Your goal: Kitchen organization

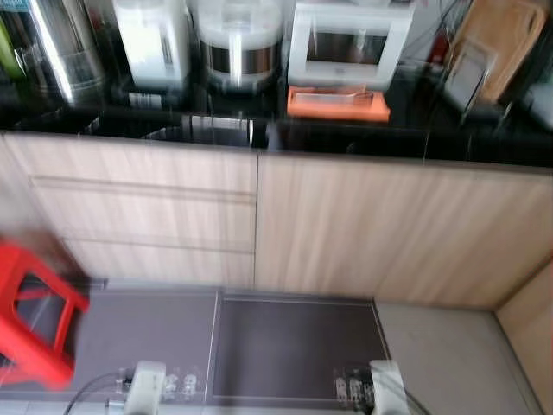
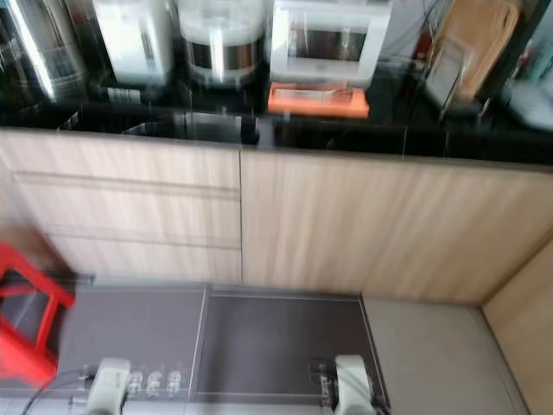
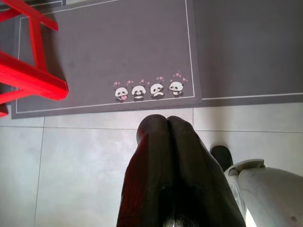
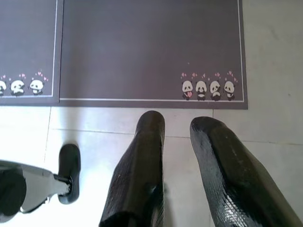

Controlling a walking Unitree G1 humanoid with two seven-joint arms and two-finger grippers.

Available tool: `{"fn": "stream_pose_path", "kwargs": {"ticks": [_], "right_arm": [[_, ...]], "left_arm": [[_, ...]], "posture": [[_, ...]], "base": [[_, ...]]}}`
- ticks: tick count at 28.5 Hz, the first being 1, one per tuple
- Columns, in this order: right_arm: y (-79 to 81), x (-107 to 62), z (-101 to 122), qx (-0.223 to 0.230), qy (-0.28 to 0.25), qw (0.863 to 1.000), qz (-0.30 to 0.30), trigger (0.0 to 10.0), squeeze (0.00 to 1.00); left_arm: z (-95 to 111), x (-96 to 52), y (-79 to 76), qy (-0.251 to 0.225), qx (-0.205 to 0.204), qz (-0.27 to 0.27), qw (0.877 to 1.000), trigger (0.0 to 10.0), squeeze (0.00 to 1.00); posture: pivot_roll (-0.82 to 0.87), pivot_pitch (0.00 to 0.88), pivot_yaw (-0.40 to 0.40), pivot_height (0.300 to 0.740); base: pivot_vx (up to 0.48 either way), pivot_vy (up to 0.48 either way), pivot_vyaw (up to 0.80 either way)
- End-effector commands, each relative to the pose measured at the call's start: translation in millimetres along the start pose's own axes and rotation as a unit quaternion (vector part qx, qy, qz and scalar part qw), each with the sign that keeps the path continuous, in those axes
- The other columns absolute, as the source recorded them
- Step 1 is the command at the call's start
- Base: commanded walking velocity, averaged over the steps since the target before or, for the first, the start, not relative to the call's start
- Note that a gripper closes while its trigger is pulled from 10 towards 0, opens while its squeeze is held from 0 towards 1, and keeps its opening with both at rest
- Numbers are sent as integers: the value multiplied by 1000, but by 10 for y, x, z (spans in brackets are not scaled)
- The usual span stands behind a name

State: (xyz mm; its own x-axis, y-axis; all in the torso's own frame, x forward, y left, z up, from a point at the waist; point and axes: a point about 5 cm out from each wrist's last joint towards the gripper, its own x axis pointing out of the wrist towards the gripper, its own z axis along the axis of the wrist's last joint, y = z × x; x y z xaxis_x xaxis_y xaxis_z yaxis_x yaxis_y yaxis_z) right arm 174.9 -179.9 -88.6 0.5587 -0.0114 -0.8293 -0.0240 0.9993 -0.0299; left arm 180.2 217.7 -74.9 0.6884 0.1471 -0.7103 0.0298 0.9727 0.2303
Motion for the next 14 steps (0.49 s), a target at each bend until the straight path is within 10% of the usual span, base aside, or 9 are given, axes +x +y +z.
{"fn": "stream_pose_path", "kwargs": {"ticks": [1, 14], "right_arm": [[-102, -23, -81, 2, 12, 1000, -15, 10000, 0], [-86, -21, -73, -3, 9, 1000, -13, 10000, 0]], "left_arm": [[20, 6, -103, -1, -1, -15, 1000, 10000, 0], [44, 14, -96, -4, -1, -15, 1000, 10000, 0]], "posture": [[125, 0, -55, 740], [131, 0, -53, 740]], "base": [[0, 480, 0], [0, 480, 0]]}}
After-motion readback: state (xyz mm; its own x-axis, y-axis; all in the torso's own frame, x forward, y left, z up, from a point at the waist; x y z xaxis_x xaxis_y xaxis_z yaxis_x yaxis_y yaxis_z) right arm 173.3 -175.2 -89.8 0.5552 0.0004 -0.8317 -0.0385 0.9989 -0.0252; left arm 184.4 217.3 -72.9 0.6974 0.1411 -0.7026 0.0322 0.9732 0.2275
